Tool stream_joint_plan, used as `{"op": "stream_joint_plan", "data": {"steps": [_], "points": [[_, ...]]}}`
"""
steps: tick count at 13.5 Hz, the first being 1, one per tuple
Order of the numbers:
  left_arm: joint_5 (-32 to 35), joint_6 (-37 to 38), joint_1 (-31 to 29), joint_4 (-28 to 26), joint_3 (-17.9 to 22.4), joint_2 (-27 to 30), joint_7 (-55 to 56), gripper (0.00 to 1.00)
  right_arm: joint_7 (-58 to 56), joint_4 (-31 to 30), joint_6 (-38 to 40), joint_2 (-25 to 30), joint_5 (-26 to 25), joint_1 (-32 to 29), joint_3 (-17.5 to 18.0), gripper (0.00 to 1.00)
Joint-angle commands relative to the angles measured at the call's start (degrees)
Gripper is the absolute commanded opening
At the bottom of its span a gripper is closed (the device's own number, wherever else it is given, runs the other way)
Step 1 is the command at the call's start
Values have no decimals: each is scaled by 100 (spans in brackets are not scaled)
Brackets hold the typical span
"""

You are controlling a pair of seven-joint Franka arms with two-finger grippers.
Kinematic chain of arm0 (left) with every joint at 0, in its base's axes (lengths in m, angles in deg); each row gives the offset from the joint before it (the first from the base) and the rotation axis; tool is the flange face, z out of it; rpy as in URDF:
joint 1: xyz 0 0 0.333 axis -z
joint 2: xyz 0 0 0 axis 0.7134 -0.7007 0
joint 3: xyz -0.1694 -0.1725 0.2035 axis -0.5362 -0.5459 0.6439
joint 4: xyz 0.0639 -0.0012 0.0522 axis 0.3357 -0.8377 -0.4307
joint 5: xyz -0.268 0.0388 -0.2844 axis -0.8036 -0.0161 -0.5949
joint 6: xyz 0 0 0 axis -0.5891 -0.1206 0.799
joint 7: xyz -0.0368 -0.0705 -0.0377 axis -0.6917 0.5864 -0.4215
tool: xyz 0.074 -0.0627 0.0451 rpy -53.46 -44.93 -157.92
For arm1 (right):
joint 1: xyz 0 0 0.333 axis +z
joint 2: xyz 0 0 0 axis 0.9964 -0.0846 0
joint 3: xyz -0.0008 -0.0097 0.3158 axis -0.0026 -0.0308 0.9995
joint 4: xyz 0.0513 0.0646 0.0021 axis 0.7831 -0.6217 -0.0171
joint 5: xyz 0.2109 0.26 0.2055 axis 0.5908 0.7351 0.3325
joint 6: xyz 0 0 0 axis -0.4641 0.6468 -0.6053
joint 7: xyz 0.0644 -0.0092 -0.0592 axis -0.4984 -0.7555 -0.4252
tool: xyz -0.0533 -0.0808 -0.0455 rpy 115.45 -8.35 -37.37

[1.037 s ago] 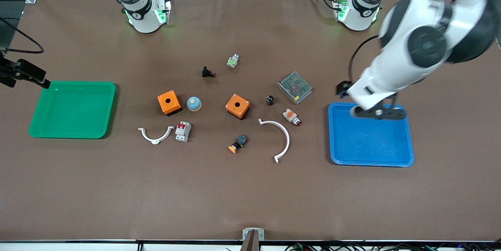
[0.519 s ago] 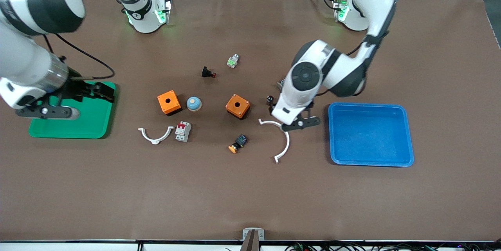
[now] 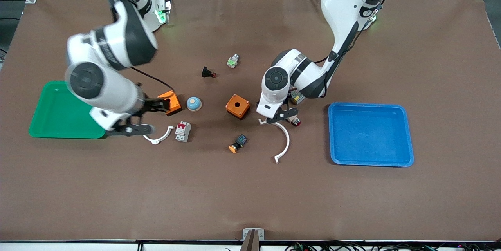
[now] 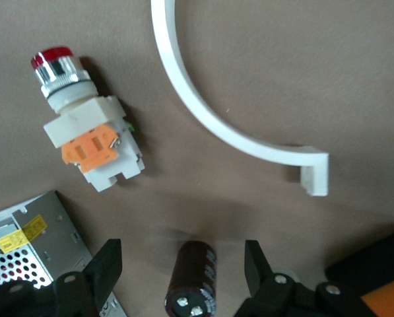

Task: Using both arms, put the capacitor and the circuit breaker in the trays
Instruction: 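Reach the left gripper to the black capacitor while the right gripper reaches the breaker, then grasp the capacitor with the left gripper while the right gripper grasps the breaker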

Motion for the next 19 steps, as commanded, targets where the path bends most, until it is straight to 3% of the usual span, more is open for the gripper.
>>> {"op": "stream_joint_plan", "data": {"steps": [1,3,8,11,14,15,19], "points": [[92,-162,103,-245,44,107,121,72,68,-581,-989,-158,584,0,-42,100],[92,-188,121,-246,44,89,217,69,51,-837,-1598,-394,576,18,-51,100],[92,-382,209,-289,44,1,262,63,-2,-847,-1811,-729,567,-131,-77,100],[92,-382,200,-298,35,10,253,42,15,-847,-2074,-975,576,-167,-69,100],[92,-382,191,-272,44,19,236,7,68,-847,-2268,-1143,620,-114,-69,100],[92,-382,148,-255,53,71,192,1,86,-847,-2260,-1151,620,-105,-69,100],[100,-155,-273,-263,105,685,-88,0,95,-838,-2295,-1248,629,-96,-69,91]]}}
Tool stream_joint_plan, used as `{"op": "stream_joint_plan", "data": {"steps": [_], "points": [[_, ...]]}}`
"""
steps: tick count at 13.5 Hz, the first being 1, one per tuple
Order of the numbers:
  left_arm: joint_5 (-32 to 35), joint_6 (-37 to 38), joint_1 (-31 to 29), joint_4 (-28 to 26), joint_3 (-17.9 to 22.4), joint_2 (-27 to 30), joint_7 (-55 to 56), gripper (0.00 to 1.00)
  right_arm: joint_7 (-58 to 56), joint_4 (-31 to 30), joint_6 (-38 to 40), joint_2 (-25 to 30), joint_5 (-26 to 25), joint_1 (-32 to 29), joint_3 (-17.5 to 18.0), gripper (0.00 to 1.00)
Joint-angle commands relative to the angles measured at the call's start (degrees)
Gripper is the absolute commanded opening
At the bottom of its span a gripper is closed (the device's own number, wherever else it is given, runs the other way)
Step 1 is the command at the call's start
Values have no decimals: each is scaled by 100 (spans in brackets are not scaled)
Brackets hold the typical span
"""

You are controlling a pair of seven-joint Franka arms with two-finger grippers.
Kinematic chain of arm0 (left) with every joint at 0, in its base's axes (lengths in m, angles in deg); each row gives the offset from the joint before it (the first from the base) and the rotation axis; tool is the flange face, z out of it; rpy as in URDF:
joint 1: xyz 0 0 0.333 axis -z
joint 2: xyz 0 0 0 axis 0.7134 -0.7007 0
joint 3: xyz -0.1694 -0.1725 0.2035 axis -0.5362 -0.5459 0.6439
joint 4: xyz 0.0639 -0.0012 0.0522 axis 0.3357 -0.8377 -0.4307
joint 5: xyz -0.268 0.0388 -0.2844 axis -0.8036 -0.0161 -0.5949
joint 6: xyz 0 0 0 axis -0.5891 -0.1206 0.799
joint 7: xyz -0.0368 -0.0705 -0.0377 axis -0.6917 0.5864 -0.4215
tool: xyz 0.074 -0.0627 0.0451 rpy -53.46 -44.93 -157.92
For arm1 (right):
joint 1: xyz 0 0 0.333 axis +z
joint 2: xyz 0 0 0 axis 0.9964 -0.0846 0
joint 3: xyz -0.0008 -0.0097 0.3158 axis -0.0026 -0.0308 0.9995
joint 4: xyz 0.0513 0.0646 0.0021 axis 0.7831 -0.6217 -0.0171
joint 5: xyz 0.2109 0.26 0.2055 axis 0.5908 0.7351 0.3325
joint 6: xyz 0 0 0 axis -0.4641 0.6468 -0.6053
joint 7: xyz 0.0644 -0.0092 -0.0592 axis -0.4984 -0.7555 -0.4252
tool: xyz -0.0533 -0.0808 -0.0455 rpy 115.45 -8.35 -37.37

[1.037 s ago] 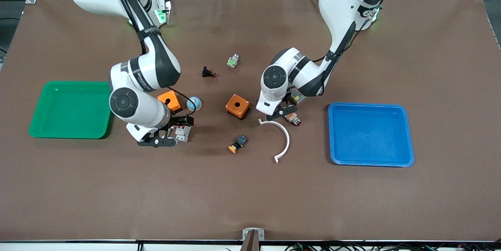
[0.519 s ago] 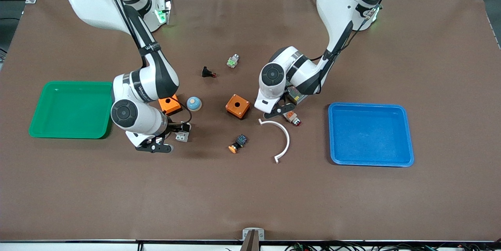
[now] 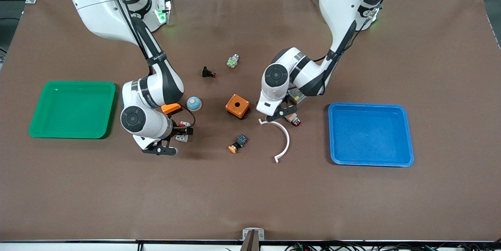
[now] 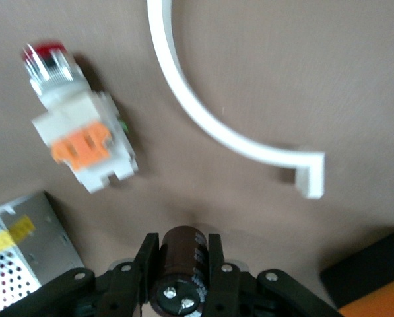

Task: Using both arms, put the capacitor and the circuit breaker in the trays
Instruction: 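Grasp the capacitor with the left gripper while the right gripper grasps the breaker, then carry the capacitor to the blue tray while the right gripper carries the breaker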

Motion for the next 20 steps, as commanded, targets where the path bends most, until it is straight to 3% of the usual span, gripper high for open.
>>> {"op": "stream_joint_plan", "data": {"steps": [1,3,7,10,13,15,17,20], "points": [[99,365,-472,-123,4,660,-470,0,53,38,-35,-70,88,-1,22,85],[99,716,-1165,-123,-5,959,-1365,1,53,38,-26,-79,88,-1,31,61],[99,1200,-2038,-132,-5,1425,-2484,0,61,65,26,-71,96,-1,31,30],[99,1394,-2521,-132,4,1567,-3037,0,53,100,410,113,96,-44,31,26],[99,1465,-3074,-159,-13,1628,-3819,0,-17,468,1912,771,79,-412,-4,25],[99,1465,-3382,-176,-13,1620,-4242,0,-157,566,2695,1201,9,-895,-4,25],[99,1439,-3663,-176,-13,1576,-4646,0,-1024,487,3249,1502,-158,-1570,-13,25],[90,1377,-4007,-272,-40,1453,-4972,0,-2387,312,3428,1599,-639,-2713,-4,25]]}}
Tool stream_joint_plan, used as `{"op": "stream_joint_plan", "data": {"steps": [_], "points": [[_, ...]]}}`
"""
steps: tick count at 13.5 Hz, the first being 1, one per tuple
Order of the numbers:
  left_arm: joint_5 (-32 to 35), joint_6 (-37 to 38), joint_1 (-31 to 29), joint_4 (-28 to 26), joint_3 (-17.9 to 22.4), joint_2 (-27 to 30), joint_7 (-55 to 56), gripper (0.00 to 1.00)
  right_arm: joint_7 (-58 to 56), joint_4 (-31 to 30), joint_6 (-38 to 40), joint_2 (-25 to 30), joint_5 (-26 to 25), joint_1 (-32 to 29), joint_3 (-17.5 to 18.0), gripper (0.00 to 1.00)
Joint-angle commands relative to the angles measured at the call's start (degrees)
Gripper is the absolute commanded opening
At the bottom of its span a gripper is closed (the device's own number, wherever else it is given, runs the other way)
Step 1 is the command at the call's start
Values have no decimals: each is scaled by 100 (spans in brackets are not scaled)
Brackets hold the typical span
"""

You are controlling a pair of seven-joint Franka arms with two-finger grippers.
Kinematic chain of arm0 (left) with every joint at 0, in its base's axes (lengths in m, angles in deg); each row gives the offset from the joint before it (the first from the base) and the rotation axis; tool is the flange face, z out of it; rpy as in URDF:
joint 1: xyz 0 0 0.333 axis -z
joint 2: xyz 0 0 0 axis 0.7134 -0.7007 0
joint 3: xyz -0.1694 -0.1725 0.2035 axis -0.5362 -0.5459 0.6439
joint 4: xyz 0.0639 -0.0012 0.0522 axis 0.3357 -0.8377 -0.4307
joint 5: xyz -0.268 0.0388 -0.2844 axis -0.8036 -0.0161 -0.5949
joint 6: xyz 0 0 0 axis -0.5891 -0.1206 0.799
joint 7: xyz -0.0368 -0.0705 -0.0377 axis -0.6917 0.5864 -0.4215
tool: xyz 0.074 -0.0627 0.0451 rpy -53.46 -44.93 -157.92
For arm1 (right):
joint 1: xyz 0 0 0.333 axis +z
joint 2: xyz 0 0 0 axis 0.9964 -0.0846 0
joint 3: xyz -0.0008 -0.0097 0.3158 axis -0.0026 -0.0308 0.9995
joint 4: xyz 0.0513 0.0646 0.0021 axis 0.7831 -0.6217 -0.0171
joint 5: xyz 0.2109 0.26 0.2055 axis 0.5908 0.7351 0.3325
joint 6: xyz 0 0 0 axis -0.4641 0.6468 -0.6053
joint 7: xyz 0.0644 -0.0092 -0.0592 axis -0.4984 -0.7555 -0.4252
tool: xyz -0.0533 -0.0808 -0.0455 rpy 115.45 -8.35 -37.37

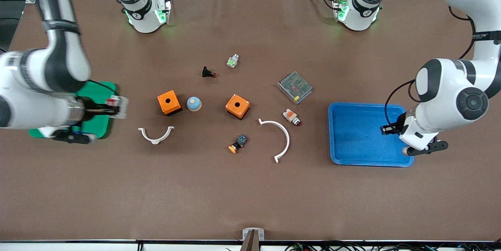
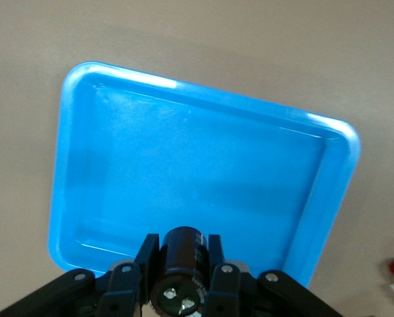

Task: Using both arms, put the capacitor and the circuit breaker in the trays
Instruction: 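Carry the capacitor to the blue tray while the right gripper carries the breaker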

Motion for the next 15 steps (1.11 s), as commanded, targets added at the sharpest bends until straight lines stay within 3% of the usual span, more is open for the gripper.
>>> {"op": "stream_joint_plan", "data": {"steps": [1,4,8,12,15], "points": [[79,-116,-207,-270,-94,5,-142,0,-988,-354,-125,83,-402,-855,134,25],[71,-869,-260,-771,-76,-30,-143,0,-2001,-880,-1018,66,-858,-1498,125,25],[71,-1574,-313,-1114,-76,-275,-151,1,-2056,-1988,-2812,74,-973,-2035,125,26],[79,-1830,-331,-1168,-76,-574,-151,4,-2056,-2525,-3849,48,-1193,-2264,125,26],[79,-1865,-322,-1159,-76,-706,-169,12,-2056,-2666,-4228,-4,-1238,-2335,125,26]]}}
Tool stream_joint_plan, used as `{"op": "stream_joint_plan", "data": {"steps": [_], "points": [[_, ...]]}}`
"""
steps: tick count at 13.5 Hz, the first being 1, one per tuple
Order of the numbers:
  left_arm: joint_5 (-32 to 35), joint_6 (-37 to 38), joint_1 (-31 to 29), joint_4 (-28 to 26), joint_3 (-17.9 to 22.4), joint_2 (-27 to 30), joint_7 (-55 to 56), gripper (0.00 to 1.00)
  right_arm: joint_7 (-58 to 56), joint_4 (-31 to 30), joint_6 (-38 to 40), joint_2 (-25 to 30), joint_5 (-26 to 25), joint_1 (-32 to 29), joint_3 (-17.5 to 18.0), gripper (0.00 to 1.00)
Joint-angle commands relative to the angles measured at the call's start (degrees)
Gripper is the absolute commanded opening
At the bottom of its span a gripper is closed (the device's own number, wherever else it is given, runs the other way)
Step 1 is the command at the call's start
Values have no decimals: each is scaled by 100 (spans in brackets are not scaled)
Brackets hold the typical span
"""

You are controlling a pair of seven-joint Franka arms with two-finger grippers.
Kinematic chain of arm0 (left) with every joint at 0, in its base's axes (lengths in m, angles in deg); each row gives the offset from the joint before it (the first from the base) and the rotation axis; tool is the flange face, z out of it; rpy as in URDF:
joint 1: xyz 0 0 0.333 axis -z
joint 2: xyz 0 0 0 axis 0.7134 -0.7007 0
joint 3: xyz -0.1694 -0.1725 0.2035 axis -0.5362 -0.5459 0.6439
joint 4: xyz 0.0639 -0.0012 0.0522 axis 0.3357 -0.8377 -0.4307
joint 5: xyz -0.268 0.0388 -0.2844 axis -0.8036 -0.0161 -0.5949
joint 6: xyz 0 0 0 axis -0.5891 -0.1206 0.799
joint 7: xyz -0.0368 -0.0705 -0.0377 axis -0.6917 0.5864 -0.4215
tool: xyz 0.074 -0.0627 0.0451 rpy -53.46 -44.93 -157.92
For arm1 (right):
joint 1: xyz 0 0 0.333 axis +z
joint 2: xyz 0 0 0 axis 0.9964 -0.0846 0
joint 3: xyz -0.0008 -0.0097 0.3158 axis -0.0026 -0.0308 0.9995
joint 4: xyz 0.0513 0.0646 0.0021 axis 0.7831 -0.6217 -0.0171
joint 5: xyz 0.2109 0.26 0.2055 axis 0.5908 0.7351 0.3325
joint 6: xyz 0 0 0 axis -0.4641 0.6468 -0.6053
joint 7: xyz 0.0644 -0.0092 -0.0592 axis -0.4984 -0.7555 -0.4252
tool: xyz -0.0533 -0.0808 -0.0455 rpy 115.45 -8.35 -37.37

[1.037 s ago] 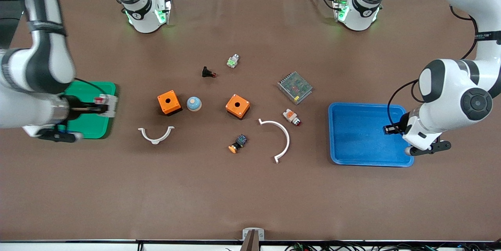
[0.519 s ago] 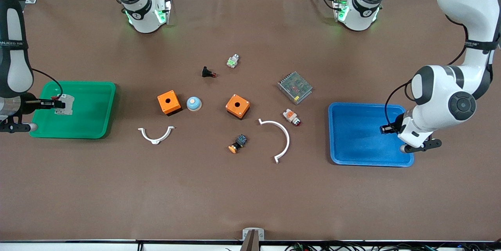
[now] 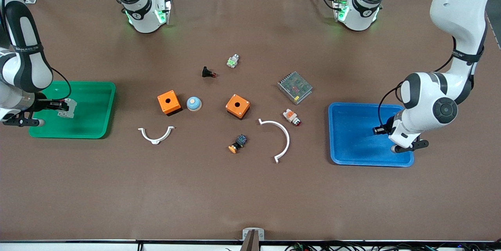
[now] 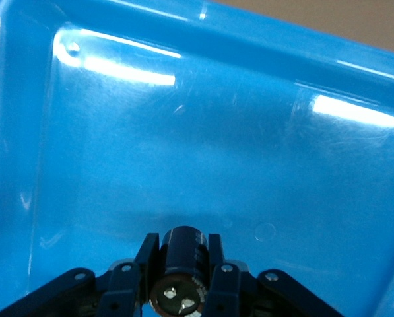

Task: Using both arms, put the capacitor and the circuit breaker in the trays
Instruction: 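Lower the capacitor into the blue tray while the right gripper lowers the breaker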

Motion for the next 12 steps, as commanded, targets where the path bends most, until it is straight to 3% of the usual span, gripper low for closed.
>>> {"op": "stream_joint_plan", "data": {"steps": [1,6,7,8,9,10,12], "points": [[79,-170,-78,-37,-68,-85,-64,15,-7,-228,-382,55,-144,-174,131,26],[79,-312,-17,16,-68,-227,-55,33,-225,-158,-445,-173,-170,-226,140,30],[79,-312,-16,24,-68,-235,-55,49,-357,-132,-471,-217,-162,-244,140,33],[79,-303,-16,24,-77,-227,-55,77,-367,-106,-497,-261,-161,-270,140,40],[79,-294,-25,24,-77,-166,-38,99,-376,-88,-480,-262,-161,-270,140,64],[79,-251,-34,33,-86,-61,-55,100,-367,-62,-445,-253,-161,-262,140,100],[79,-224,-8,103,-103,159,-20,100,-359,34,-201,-139,-161,-218,148,100]]}}
